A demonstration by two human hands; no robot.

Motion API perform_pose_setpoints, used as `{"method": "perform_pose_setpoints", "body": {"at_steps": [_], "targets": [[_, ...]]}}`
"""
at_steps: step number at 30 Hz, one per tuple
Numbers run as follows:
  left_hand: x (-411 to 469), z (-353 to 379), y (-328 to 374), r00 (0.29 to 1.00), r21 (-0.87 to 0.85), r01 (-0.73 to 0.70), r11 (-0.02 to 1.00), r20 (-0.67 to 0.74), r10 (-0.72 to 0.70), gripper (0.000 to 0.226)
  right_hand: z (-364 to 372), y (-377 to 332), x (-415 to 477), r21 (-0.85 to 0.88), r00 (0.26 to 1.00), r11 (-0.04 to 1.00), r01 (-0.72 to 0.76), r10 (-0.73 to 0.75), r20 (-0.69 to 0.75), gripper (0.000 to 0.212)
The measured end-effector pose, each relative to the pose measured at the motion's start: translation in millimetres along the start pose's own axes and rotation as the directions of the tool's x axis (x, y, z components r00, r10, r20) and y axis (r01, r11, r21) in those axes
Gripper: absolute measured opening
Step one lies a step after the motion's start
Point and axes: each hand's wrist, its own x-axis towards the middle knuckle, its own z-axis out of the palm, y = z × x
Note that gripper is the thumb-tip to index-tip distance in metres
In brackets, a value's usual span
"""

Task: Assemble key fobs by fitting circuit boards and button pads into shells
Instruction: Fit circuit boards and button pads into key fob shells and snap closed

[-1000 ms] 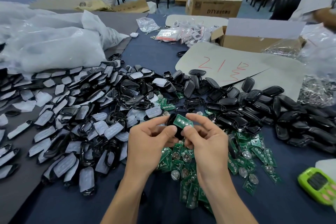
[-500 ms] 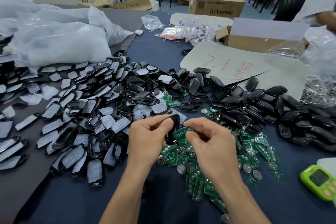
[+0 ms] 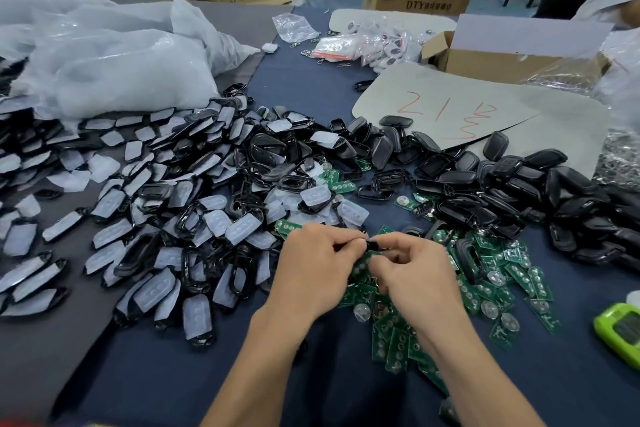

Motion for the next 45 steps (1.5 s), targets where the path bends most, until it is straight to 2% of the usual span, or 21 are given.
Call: {"method": "perform_pose_setpoints", "body": {"at_steps": [2, 4, 6, 8, 11, 14, 16, 21, 26, 31, 35, 40, 45], "targets": [[0.0, 1.5, 0.3, 1.000, 0.000, 0.021, 1.000, 0.015, -0.021, 0.018, -1.5, 0.3, 2.3, 0.018, 0.999, 1.000, -0.013, 0.013, 0.030, 0.046], [0.3, 1.5, -2.1, 0.996, -0.025, 0.083, 0.996, 0.032, -0.082, 0.018, -3.3, -0.1, 5.3, 0.101, 0.998, 0.993, -0.065, 0.062, 0.031, 0.042], [-1.1, 1.4, -5.8, 0.986, -0.209, 0.157, 0.965, 0.083, -0.143, 0.019, -5.2, -1.2, 9.5, 0.235, 0.991, 0.963, -0.129, 0.134, -0.003, 0.031], [-4.1, 0.9, -10.9, 0.977, -0.356, 0.198, 0.913, 0.142, -0.156, 0.029, -6.6, -2.9, 12.4, 0.334, 0.980, 0.926, -0.174, 0.195, -0.029, 0.027], [-5.6, 2.2, -15.1, 0.979, -0.389, 0.192, 0.901, 0.133, -0.151, 0.036, -5.4, -6.0, 11.9, 0.390, 0.978, 0.901, -0.192, 0.209, 0.000, 0.023], [-5.8, 5.1, -14.5, 0.970, -0.473, 0.232, 0.850, 0.044, -0.241, 0.033, -8.4, -6.9, 7.4, 0.332, 0.990, 0.934, -0.133, 0.141, -0.001, 0.026], [-6.3, 5.9, -14.4, 0.957, -0.522, 0.254, 0.814, 0.016, -0.288, 0.039, -15.9, -7.7, 4.6, 0.267, 0.997, 0.963, -0.031, 0.047, -0.054, 0.025], [-10.9, 6.5, -4.1, 0.961, -0.615, 0.241, 0.751, 0.042, -0.274, 0.040, -27.9, -20.1, 0.5, 0.165, 0.979, 0.966, 0.201, -0.189, -0.081, 0.017], [-14.9, 9.5, 1.3, 0.968, -0.709, 0.232, 0.666, 0.099, -0.232, 0.048, -25.8, -23.9, -2.3, 0.095, 0.979, 0.980, 0.173, -0.160, -0.128, 0.014], [-16.0, 10.7, 1.0, 0.977, -0.662, 0.198, 0.723, 0.071, -0.203, 0.052, -23.7, -26.4, -2.6, 0.158, 0.978, 0.973, 0.168, -0.145, -0.147, 0.014], [-17.5, 7.7, 2.8, 0.978, -0.671, 0.188, 0.717, 0.058, -0.202, 0.045, -22.8, -27.5, -2.1, 0.092, 0.979, 0.983, 0.157, -0.143, -0.144, 0.014], [-16.5, 6.0, 6.8, 0.974, -0.683, 0.178, 0.708, 0.021, -0.224, 0.042, -19.5, -25.8, 1.2, -0.027, 0.965, 0.979, 0.202, -0.204, -0.165, 0.024], [-16.9, 4.8, 9.6, 0.973, -0.676, 0.172, 0.716, 0.000, -0.233, 0.044, -14.9, -21.2, 1.7, 0.031, 0.955, 0.974, 0.224, -0.212, -0.208, 0.022]]}}
